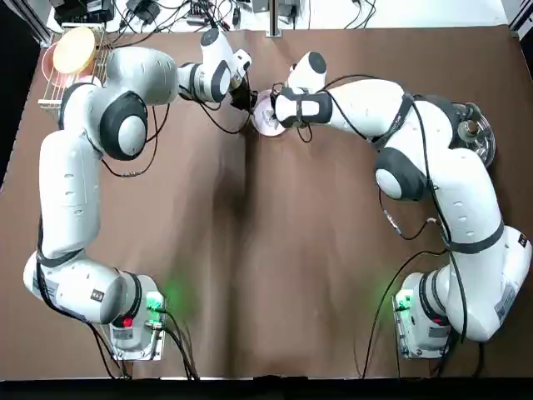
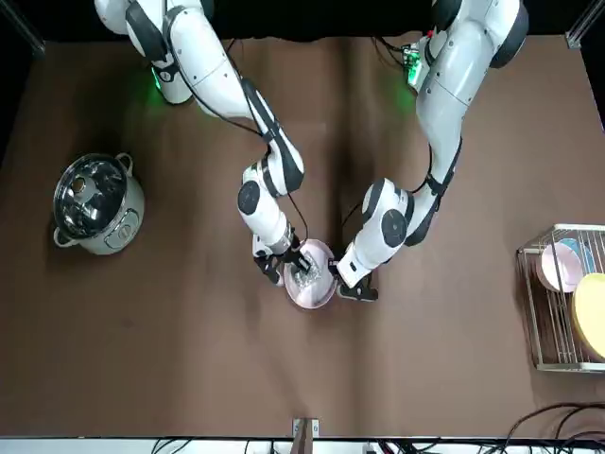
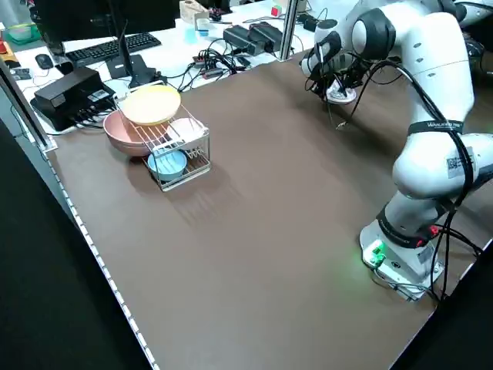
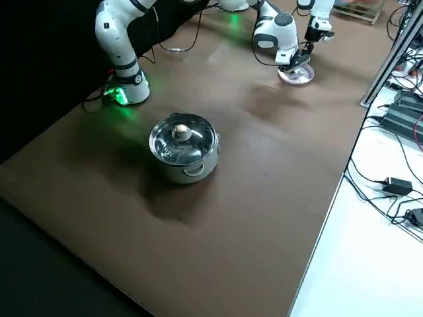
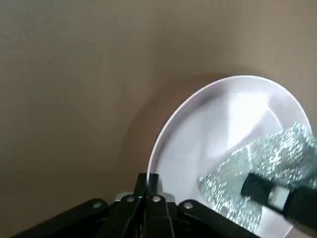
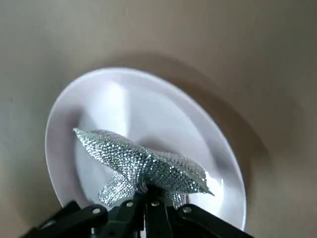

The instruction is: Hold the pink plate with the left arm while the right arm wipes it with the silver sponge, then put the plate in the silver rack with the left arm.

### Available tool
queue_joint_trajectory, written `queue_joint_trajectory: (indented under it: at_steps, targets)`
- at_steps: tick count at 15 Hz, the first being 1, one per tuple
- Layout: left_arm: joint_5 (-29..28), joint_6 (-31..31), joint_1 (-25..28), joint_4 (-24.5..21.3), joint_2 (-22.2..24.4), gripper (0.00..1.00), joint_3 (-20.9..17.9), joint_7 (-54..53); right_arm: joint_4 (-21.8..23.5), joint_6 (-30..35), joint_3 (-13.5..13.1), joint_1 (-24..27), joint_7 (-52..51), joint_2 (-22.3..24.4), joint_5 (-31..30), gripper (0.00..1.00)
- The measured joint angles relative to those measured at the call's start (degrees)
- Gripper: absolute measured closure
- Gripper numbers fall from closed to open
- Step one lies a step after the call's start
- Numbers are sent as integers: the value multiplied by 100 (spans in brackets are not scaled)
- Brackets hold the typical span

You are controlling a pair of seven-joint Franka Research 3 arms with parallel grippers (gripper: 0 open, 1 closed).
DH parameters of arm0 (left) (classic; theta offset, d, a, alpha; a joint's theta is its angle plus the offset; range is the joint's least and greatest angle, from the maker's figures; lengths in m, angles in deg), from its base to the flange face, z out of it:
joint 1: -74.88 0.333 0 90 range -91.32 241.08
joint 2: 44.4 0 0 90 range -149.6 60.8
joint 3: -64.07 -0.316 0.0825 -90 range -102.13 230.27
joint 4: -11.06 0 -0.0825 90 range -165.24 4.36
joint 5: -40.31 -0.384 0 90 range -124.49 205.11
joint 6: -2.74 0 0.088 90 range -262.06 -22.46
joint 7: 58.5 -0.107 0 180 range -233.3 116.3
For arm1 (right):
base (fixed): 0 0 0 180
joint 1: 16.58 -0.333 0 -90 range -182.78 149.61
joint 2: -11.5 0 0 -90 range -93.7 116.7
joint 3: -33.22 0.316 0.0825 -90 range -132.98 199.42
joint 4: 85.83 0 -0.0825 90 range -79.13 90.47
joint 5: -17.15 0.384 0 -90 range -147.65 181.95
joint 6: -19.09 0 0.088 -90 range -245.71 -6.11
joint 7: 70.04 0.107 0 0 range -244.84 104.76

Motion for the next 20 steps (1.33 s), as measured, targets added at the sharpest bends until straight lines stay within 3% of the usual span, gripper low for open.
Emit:
queue_joint_trajectory:
  at_steps: [11,16,20]
  targets:
    - [0,0,0,0,0,98,0,0,-144,-673,-97,-34,111,-194,-35,98]
    - [0,0,0,0,0,98,0,0,-83,-461,-214,-31,-29,-157,-158,98]
    - [0,0,0,0,0,98,0,0,-72,269,-212,-205,-101,-11,-167,98]
